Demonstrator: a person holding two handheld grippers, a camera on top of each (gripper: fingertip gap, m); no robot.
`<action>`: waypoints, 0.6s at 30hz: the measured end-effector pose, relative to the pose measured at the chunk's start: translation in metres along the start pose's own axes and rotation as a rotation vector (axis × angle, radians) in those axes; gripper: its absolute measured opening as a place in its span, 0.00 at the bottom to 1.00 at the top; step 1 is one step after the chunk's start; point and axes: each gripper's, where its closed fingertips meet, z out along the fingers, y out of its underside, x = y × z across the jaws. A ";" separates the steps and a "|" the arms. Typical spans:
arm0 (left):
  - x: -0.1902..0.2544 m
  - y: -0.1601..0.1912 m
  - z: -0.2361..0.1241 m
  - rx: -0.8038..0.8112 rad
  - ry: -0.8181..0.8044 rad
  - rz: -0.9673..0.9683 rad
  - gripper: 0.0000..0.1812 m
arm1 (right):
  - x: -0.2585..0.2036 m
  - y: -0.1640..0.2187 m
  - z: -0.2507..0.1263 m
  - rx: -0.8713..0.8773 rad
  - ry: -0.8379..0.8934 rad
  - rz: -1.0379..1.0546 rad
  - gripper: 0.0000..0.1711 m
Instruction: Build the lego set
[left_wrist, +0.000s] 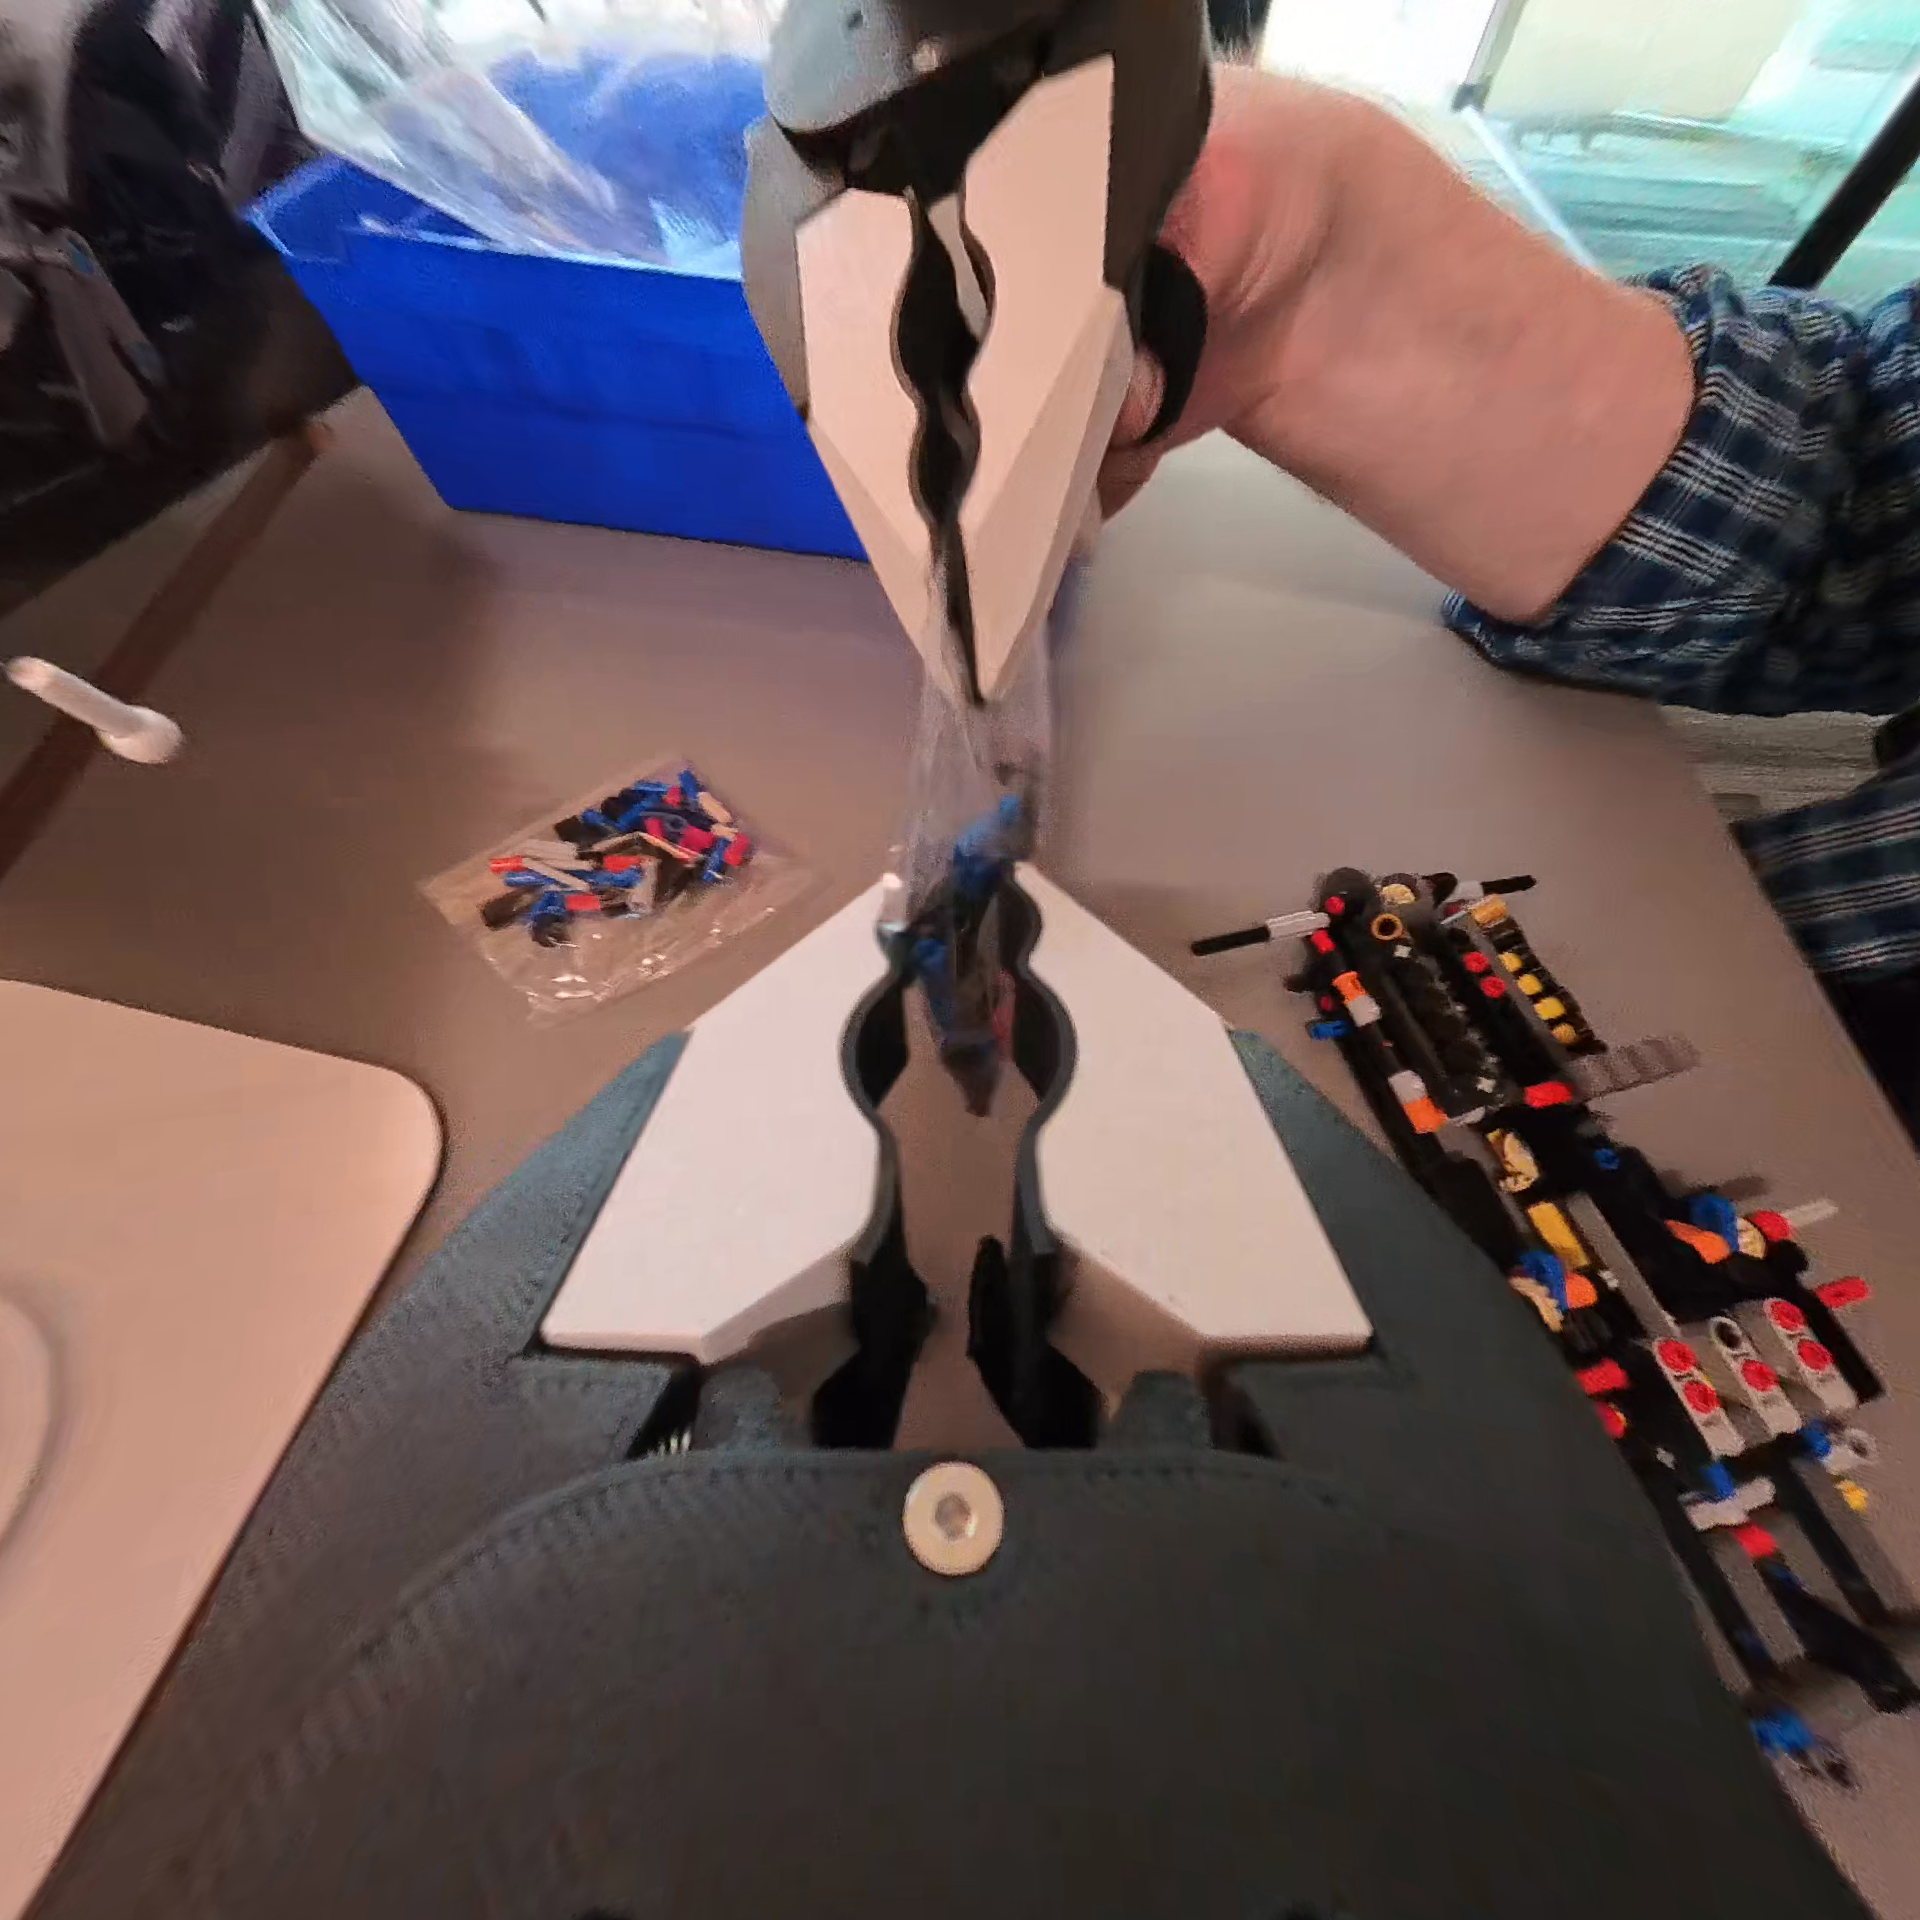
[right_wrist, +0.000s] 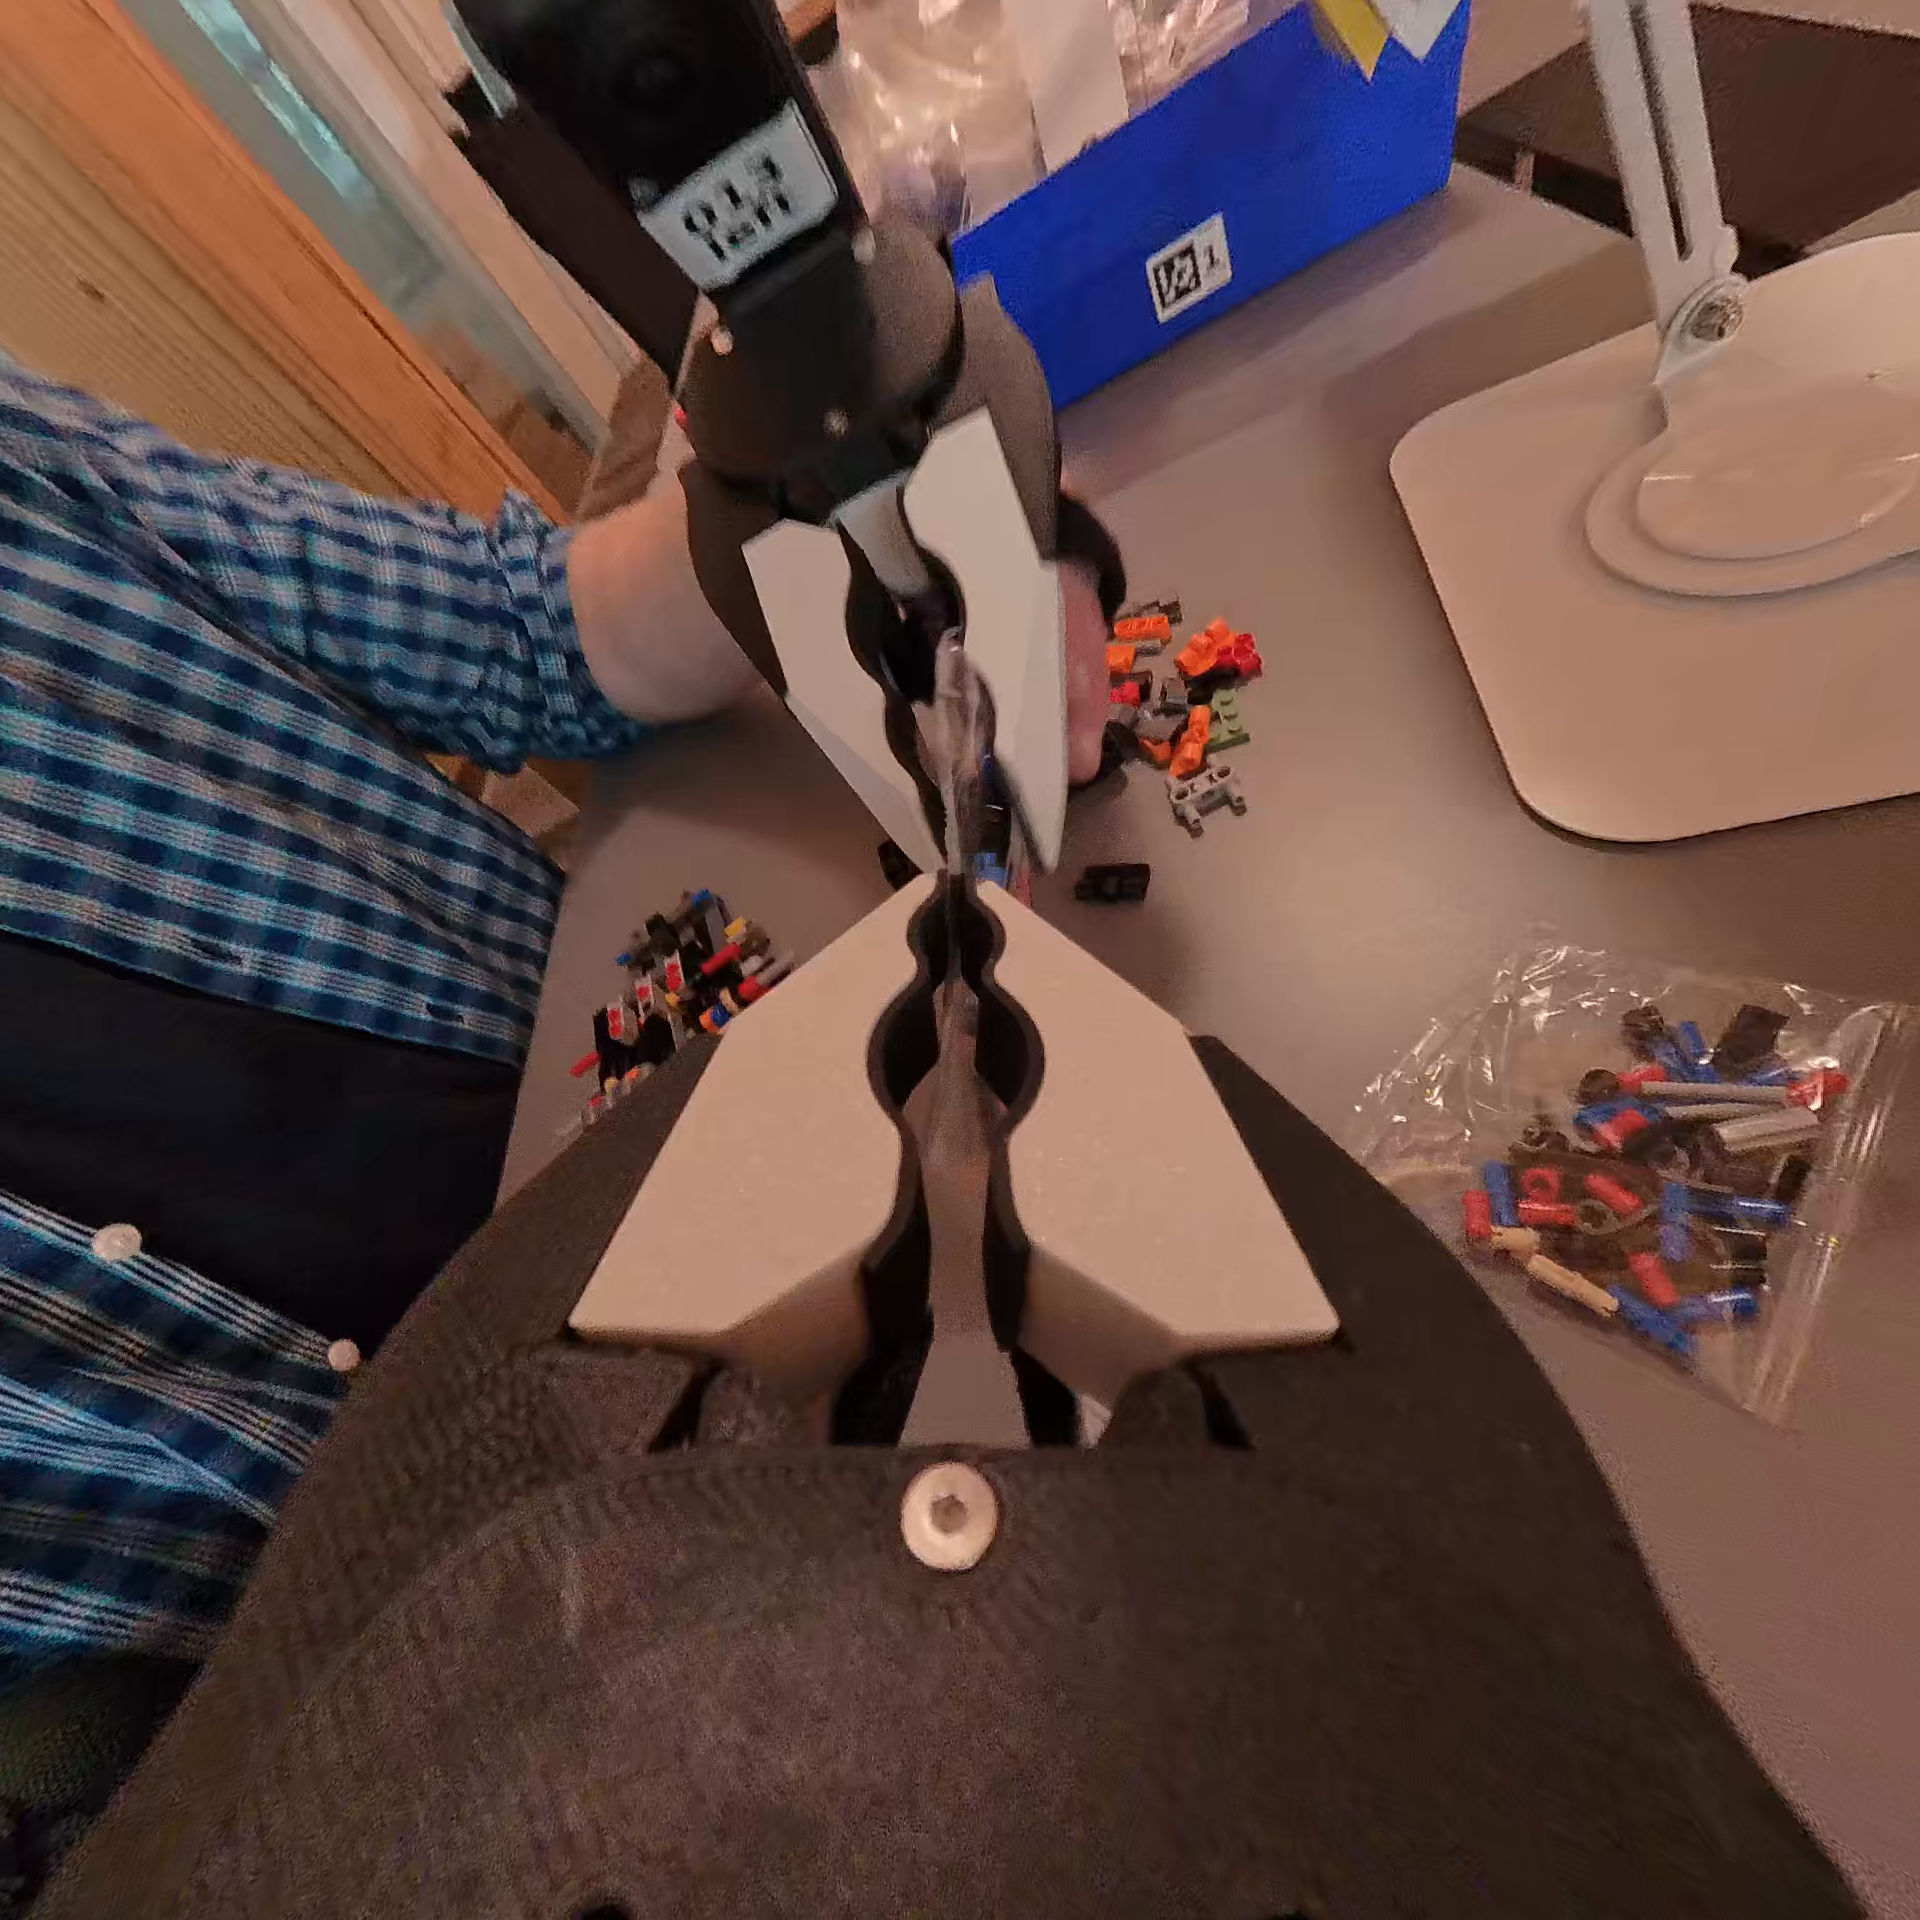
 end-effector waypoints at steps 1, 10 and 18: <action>0.001 0.001 0.002 0.004 0.016 -0.017 0.02 | 0.001 -0.002 -0.001 0.017 -0.005 0.017 0.00; -0.006 -0.019 -0.015 0.168 0.174 -0.317 0.01 | 0.012 -0.023 -0.010 0.158 0.039 0.089 0.15; -0.014 -0.029 -0.028 0.270 0.248 -0.451 0.01 | 0.007 -0.013 -0.003 0.125 -0.054 0.140 0.01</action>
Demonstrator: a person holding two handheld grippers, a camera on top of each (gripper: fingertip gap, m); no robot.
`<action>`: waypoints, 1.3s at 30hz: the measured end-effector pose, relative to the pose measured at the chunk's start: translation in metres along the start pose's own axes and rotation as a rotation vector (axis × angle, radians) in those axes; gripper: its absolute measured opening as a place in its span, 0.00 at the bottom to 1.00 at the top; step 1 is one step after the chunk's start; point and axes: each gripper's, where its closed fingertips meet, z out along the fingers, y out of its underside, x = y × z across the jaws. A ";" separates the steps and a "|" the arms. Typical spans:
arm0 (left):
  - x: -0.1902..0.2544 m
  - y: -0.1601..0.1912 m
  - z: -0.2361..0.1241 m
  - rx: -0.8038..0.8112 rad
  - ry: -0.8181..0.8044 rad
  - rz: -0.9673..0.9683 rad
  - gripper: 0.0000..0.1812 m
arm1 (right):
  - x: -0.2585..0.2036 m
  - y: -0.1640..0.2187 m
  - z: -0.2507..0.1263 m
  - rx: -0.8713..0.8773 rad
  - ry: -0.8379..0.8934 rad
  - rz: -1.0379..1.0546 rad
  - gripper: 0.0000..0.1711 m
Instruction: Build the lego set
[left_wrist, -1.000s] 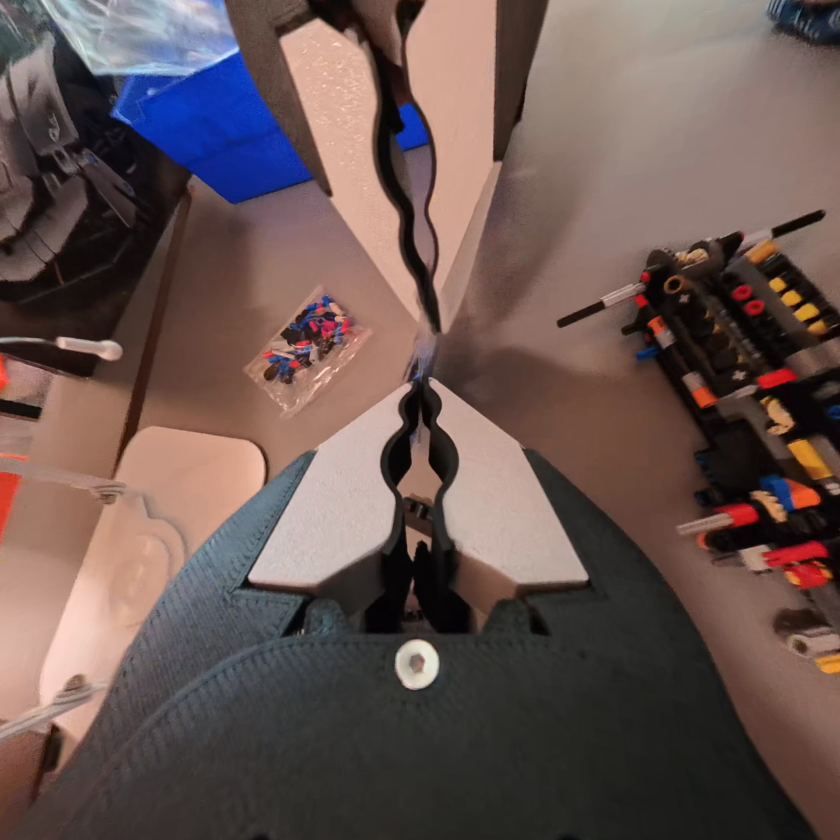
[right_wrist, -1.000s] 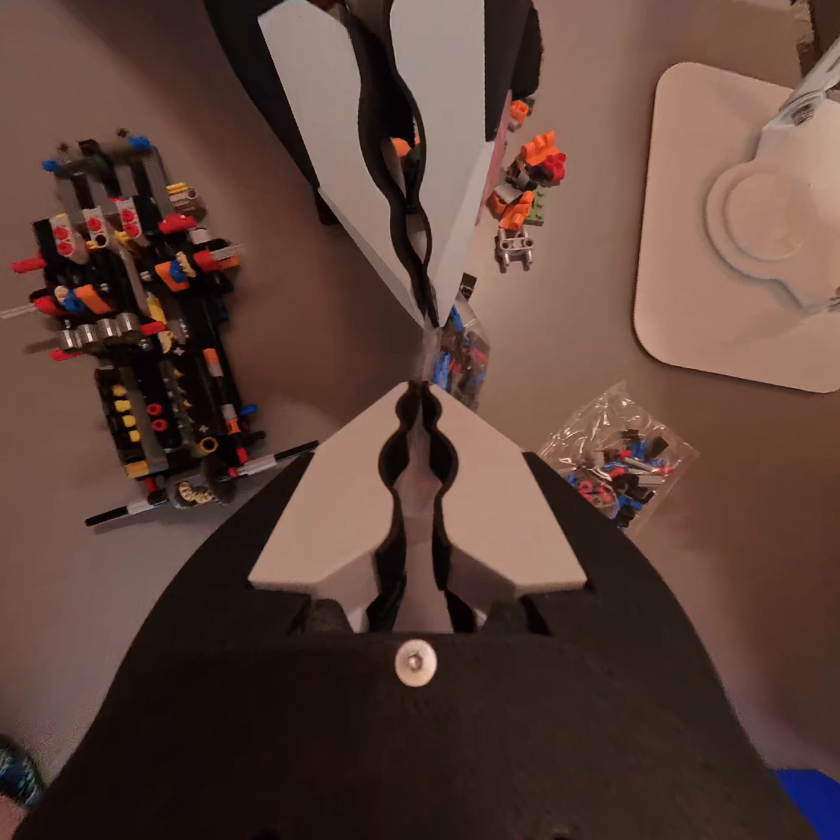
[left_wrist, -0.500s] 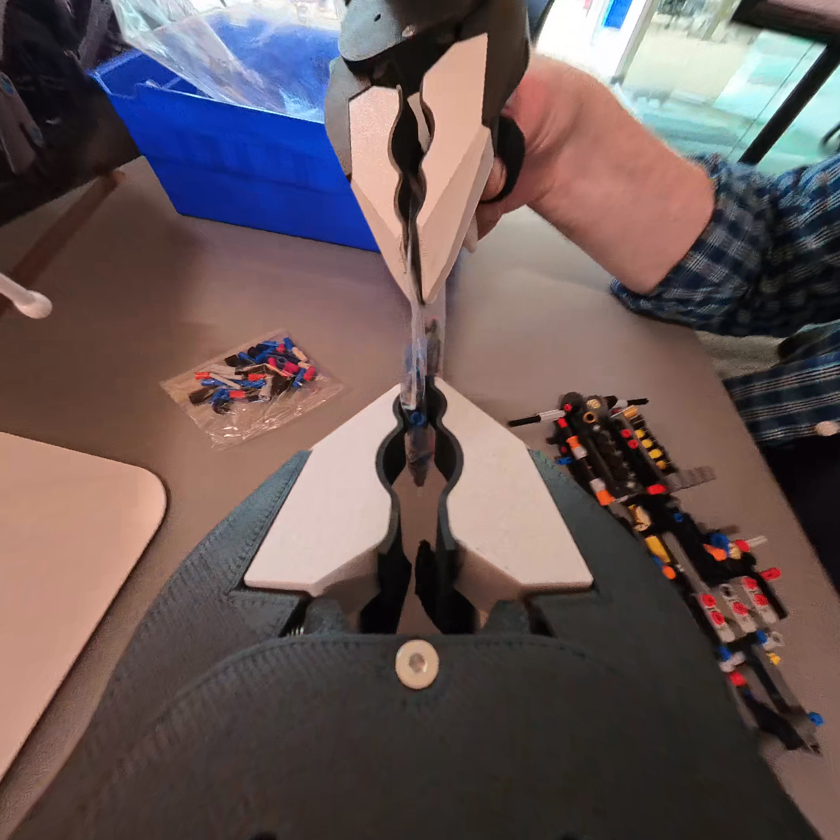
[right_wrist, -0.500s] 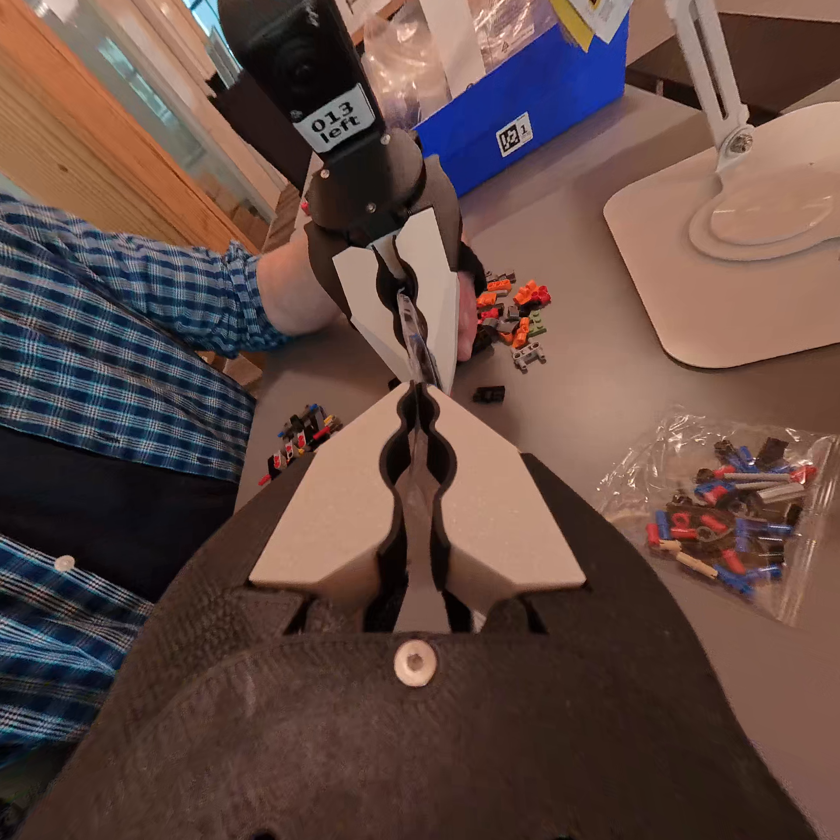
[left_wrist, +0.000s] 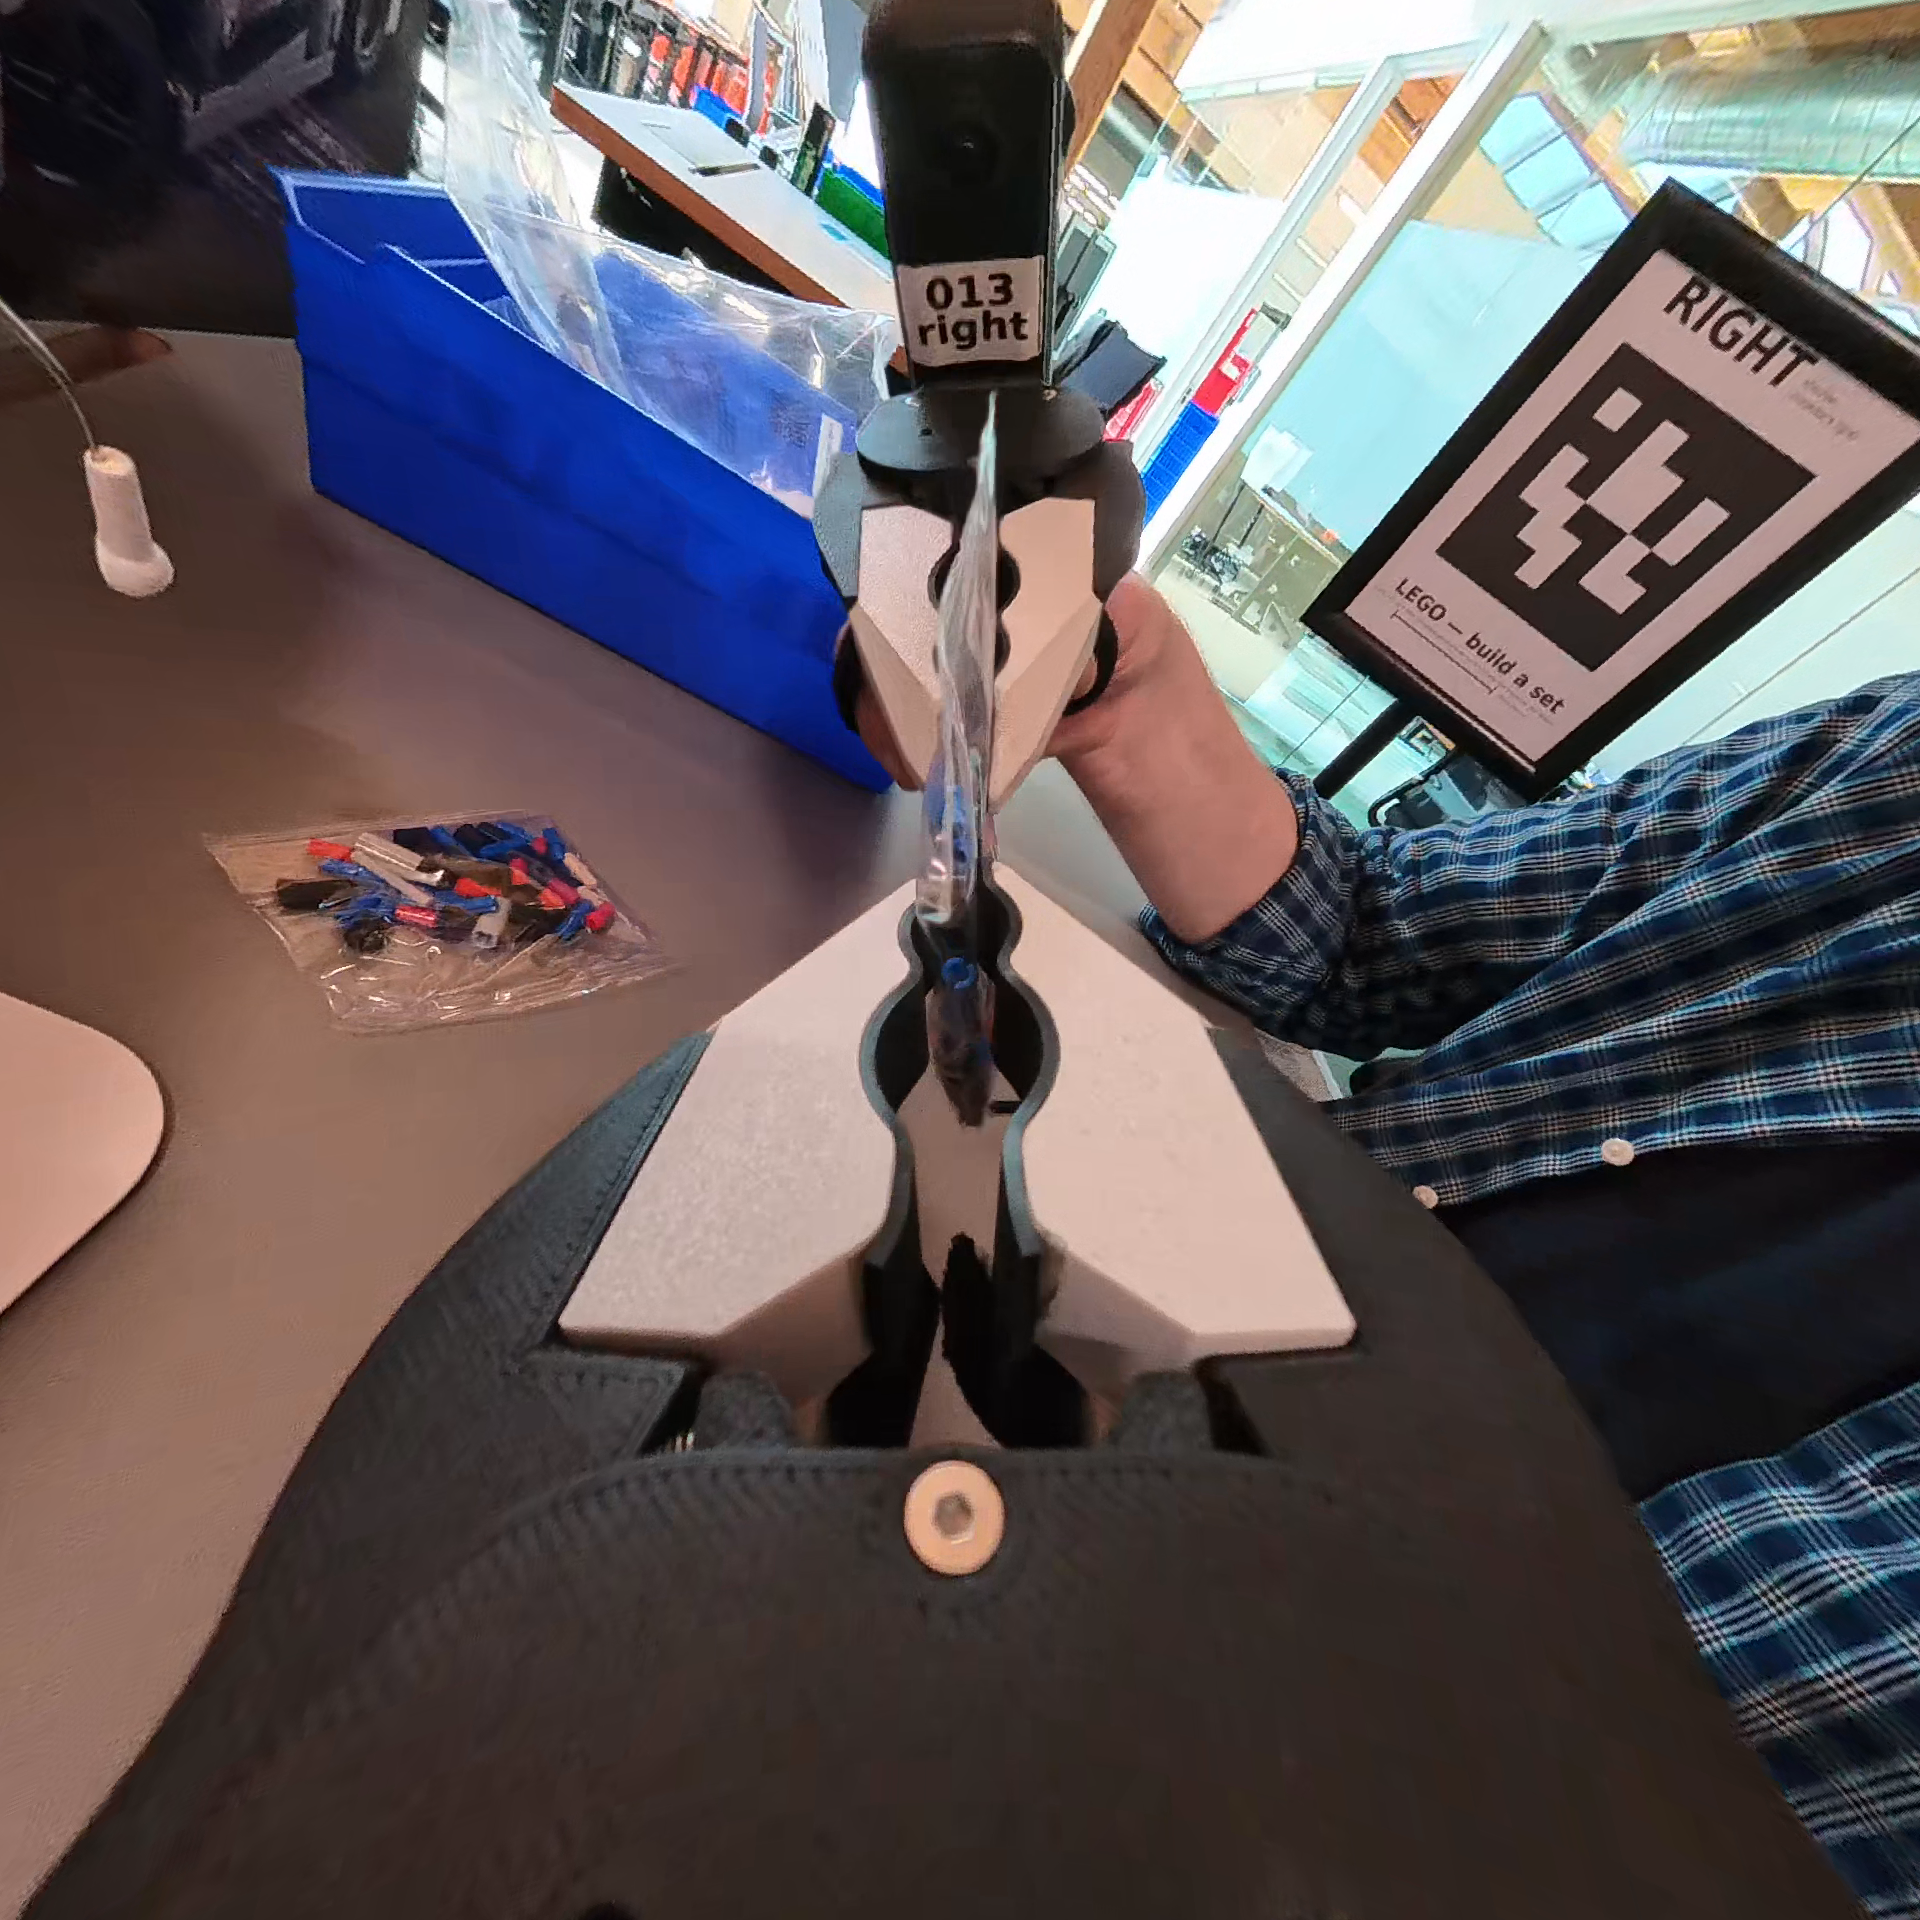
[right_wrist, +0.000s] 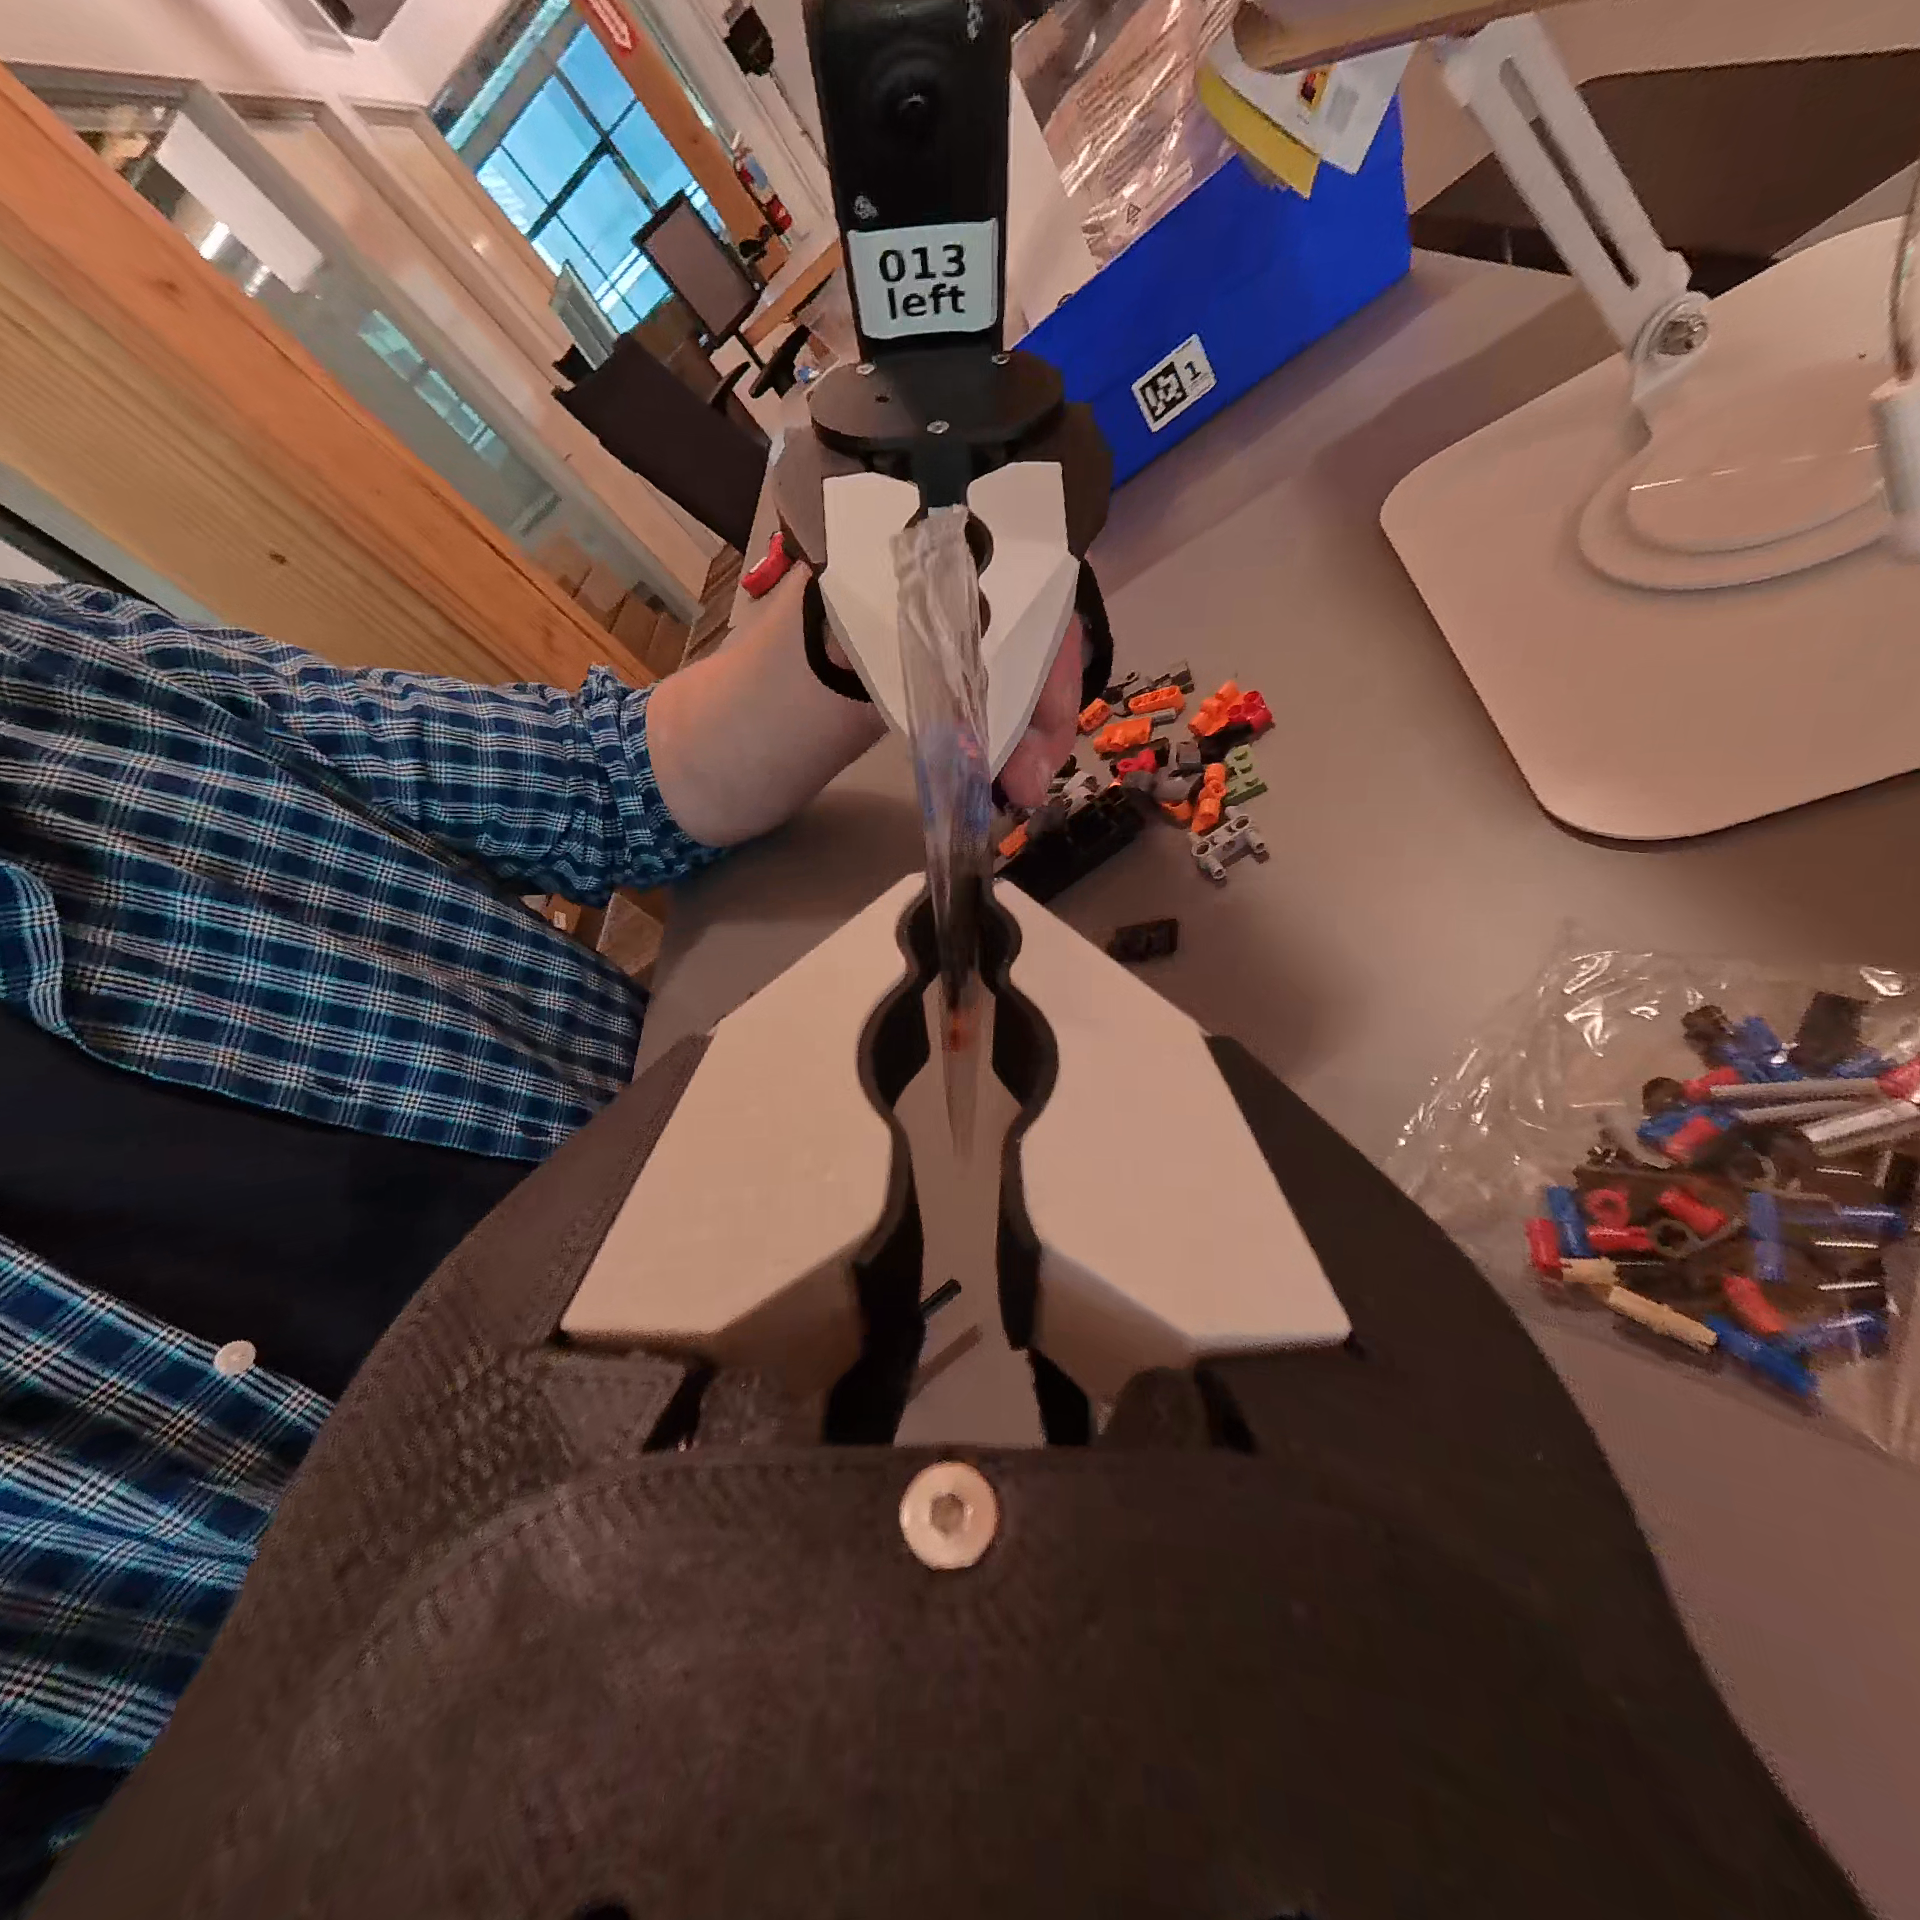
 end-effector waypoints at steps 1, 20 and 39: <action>0.000 0.000 0.000 0.003 0.002 -0.004 0.01 | 0.000 0.000 0.000 0.000 -0.002 -0.001 0.01; -0.003 0.003 -0.003 -0.027 -0.055 0.052 0.01 | 0.003 0.001 0.006 0.010 -0.013 -0.028 0.01; -0.008 0.005 -0.004 -0.029 -0.073 0.053 0.01 | 0.008 0.001 0.007 0.014 0.006 -0.034 0.02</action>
